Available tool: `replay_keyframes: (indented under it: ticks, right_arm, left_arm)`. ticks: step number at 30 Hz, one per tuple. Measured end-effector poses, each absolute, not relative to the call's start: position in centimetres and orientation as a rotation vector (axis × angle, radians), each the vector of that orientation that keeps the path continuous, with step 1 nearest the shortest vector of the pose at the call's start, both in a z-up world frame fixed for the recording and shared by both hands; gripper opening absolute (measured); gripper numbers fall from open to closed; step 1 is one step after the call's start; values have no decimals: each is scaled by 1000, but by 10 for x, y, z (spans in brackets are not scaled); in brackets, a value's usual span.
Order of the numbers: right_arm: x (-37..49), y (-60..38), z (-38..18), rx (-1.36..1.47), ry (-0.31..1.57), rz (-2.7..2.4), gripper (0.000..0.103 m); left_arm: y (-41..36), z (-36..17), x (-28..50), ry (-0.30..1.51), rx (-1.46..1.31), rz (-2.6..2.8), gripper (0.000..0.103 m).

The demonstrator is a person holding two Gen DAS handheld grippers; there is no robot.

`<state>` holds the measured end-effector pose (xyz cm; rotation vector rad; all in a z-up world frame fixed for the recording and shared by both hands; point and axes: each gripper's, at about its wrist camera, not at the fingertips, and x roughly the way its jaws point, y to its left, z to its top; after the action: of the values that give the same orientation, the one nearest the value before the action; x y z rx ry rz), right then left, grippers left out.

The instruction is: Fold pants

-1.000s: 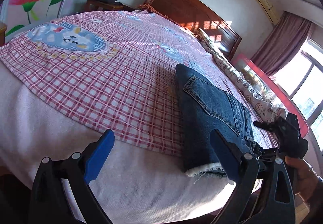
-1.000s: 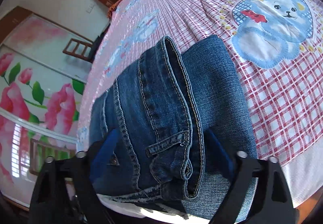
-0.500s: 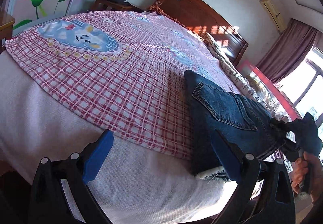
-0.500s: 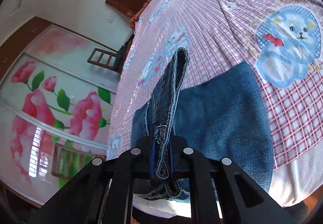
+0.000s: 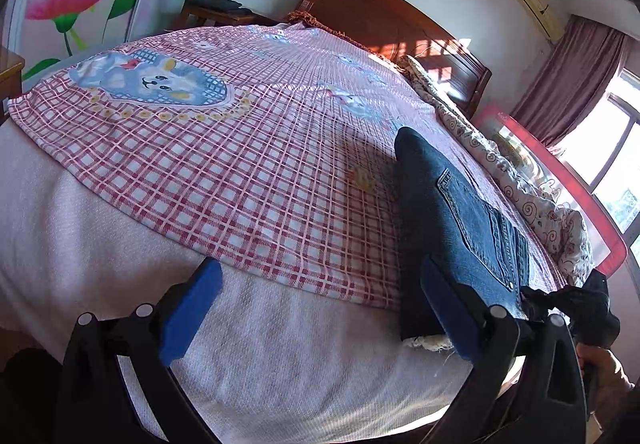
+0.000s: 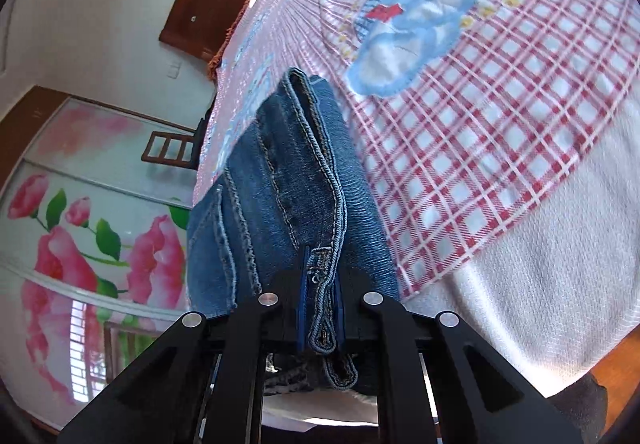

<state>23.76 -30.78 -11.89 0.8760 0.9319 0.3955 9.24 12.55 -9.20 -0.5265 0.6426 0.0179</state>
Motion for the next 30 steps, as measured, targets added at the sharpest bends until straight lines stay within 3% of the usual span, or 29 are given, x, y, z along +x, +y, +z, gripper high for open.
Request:
replay_keyframes:
  ticks: [5,9,16,20,24,30]
  right_arm:
    - [237,-310,-122,897,924,419,9]
    - [237,-311,-124,913,916,434,9]
    - [236,-321,-130,929,918,446,9]
    - [237,-326,-134,938,917,457,9]
    - [238,-332,-135,946,919,480,8]
    - [233,-337,-121,902,969,446,14]
  left_arm:
    - [124,-83,92,662,-513,24,100]
    - [111,-36,97,560,-495,-89,100]
    - [42,25,183,541,-470,-476,101]
    - [7,0,239,715,-409,-458,101]
    - [-4,-61,270,960,-341,-353,100]
    - [-26,-66,256,916,-174,-310,101]
